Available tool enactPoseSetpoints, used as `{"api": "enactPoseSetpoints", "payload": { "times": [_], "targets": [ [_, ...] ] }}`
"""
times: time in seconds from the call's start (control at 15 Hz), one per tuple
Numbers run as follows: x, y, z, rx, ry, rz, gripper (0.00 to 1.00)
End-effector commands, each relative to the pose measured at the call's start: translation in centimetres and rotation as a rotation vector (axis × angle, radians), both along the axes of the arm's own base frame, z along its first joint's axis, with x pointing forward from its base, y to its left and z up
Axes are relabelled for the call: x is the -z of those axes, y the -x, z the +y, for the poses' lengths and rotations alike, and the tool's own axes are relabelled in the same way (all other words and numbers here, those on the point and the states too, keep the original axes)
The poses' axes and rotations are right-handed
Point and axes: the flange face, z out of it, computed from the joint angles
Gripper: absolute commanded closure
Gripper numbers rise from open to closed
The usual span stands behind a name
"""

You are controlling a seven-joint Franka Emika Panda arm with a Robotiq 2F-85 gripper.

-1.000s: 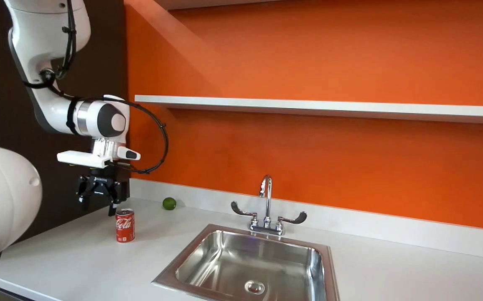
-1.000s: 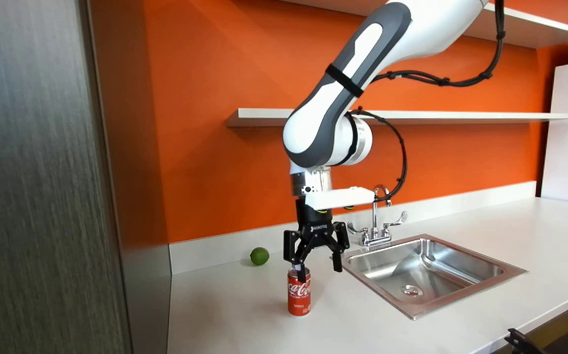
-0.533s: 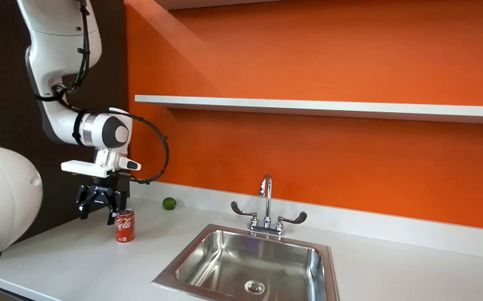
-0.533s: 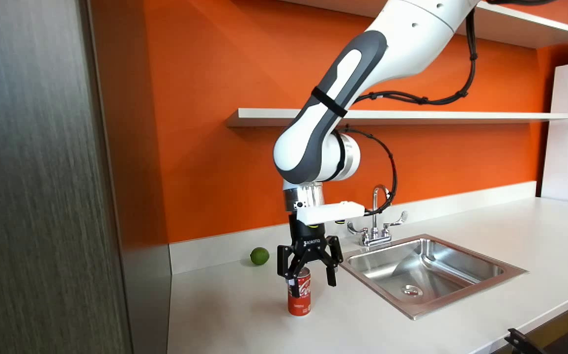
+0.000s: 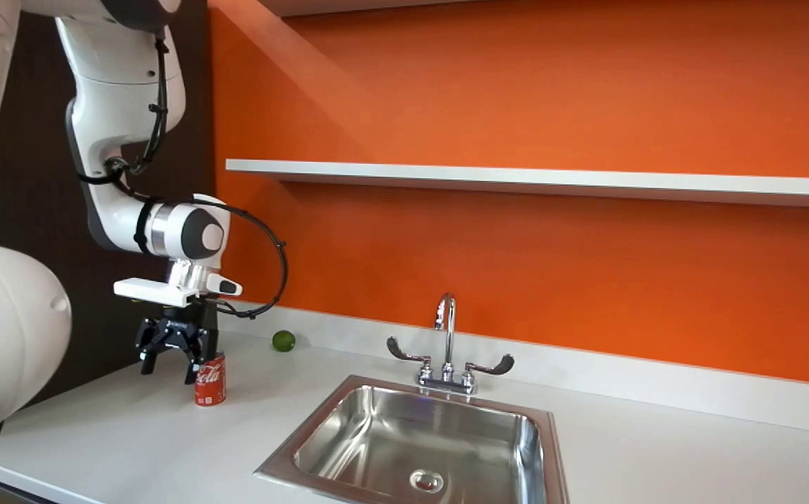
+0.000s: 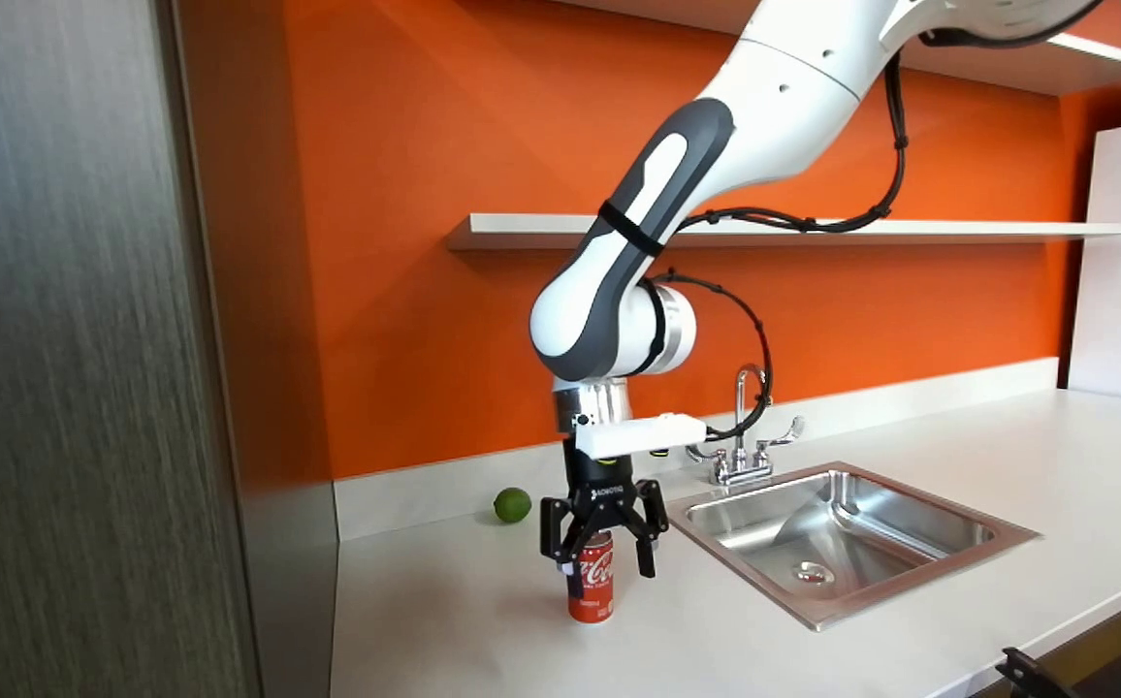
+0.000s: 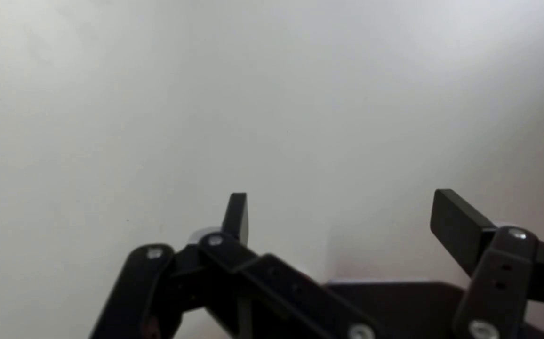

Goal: Put the red can on the bottom shelf.

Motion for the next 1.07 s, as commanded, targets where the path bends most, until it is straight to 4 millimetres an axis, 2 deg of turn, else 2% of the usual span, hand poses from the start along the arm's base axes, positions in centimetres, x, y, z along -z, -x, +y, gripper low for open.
{"api": "enactPoseSetpoints", "payload": {
  "times": [0.0,0.47,1.0],
  "targets": [
    [0.2,-0.9,0.1,0.019,0.017,-0.017,0.0],
    [0.5,-0.8,-0.2,0.078,0.034,-0.081,0.0],
    [0.0,-0.6,-1.0,0.251,-0.017,-0.364,0.0]
  ]
}}
